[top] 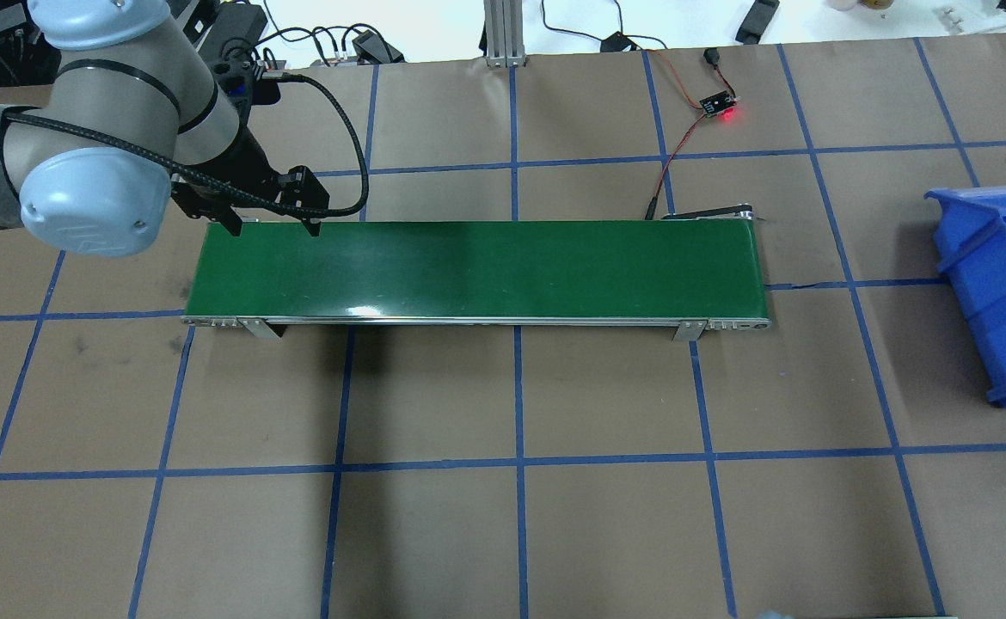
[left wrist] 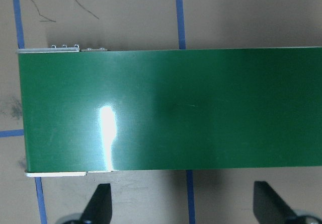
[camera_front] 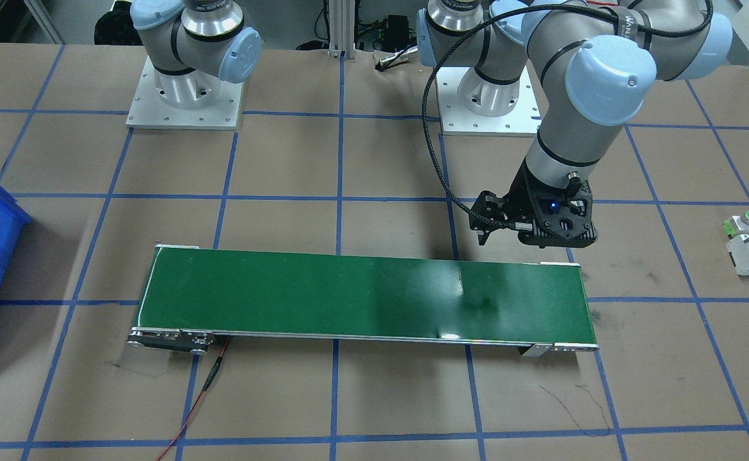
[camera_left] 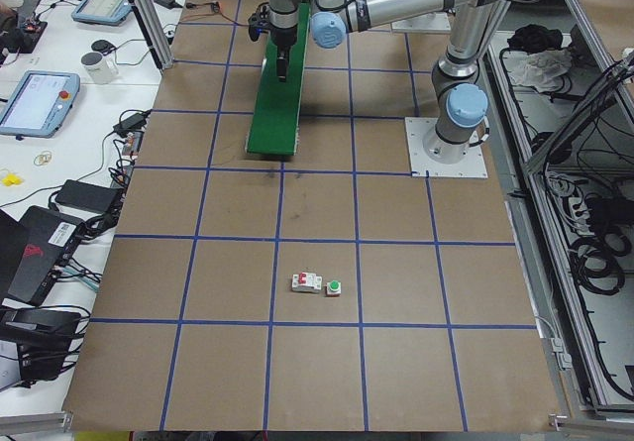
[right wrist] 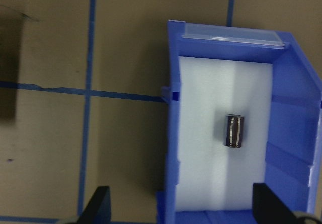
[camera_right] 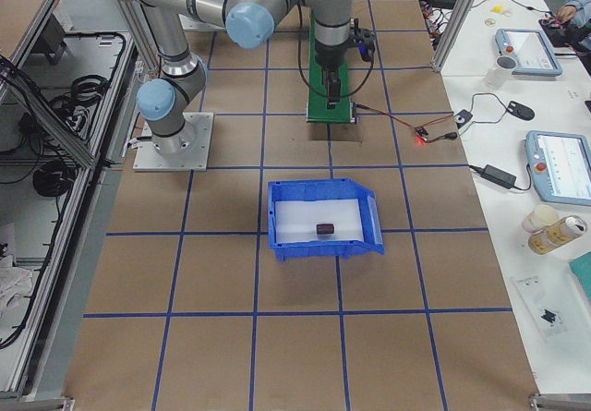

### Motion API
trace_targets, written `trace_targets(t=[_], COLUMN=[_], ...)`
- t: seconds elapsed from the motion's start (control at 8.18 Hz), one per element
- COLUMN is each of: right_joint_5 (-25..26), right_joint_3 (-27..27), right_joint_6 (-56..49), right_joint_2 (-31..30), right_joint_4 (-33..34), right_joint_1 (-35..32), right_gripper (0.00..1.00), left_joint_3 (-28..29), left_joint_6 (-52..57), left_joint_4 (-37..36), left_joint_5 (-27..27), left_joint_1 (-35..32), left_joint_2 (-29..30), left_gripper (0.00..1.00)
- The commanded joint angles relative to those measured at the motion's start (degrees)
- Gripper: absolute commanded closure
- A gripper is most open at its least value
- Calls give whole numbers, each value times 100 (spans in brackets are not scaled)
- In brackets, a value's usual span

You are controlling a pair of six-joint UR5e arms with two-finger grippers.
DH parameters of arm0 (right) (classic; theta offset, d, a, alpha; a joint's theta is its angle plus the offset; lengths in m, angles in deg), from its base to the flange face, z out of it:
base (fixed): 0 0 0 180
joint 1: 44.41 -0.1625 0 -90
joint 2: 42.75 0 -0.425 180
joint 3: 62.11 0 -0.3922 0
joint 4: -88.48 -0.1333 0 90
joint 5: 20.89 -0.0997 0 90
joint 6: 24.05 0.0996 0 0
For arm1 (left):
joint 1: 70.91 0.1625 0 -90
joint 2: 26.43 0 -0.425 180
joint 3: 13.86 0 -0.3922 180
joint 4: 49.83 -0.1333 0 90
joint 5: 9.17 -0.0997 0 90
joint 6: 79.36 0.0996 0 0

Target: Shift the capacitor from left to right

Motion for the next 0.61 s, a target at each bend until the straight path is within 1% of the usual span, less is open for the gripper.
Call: trace_targets(t=[0.0,0.24,0.49], right_joint_5=[246,202,168], right_joint_3=[202,202,184], right_joint_6=[1860,2207,2288], right_joint_2=[-209,-201,-184], right_joint_4=[-262,-209,-122], right_joint_1=[-1545,-2119,-2366], right_gripper=[0,0,0], left_joint_3=[8,8,17], left_joint_6=[51,68,77], left_joint_4=[0,0,53], left_joint_5=[-10,-10,-19], left_joint_1=[-17,-17,-8], left_joint_2=[5,-21,-117], left_gripper=[0,0,0])
